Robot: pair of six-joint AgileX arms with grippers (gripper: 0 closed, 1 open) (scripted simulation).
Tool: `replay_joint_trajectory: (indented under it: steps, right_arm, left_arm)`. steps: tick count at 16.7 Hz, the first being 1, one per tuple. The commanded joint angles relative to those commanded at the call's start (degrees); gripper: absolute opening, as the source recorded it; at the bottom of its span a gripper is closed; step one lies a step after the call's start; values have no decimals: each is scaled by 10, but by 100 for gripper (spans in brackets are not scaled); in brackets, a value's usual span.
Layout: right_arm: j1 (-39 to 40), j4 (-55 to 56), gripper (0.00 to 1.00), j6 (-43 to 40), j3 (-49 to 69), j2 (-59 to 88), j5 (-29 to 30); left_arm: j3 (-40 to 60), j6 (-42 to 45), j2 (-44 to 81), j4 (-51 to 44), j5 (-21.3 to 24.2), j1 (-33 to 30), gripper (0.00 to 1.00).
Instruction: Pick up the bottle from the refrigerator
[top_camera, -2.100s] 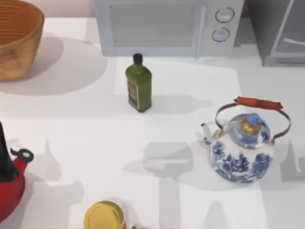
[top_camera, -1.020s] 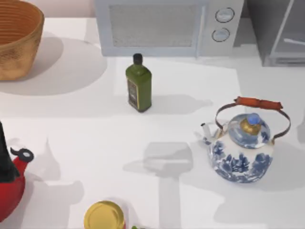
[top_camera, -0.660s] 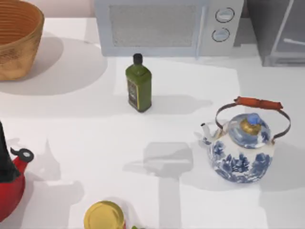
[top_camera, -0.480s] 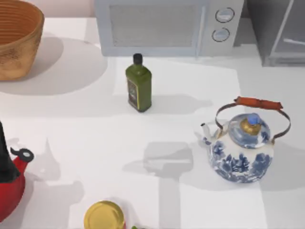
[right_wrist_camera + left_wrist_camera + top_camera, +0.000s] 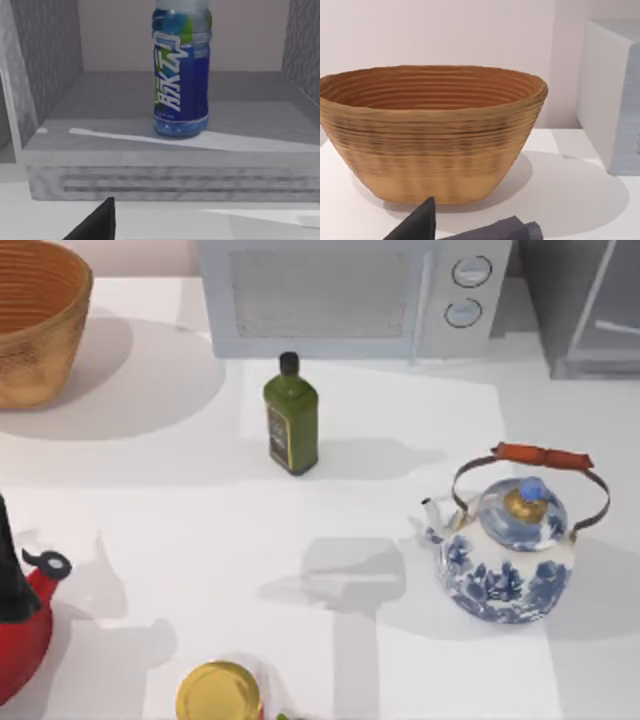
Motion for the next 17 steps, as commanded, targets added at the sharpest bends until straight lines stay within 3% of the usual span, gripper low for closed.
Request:
replay_joint_trajectory:
  steps: [5, 13, 17]
  right_arm:
    - [32, -43, 100, -8, 96, 53, 43]
    - [145, -202, 100, -11, 407, 197, 157]
    - [170, -237, 100, -11, 452, 219, 181]
  left_arm:
    - [0, 0, 0, 0, 0, 0, 100]
    - [0, 0, 0, 0, 0, 0, 100]
    - [0, 0, 0, 0, 0, 0, 100]
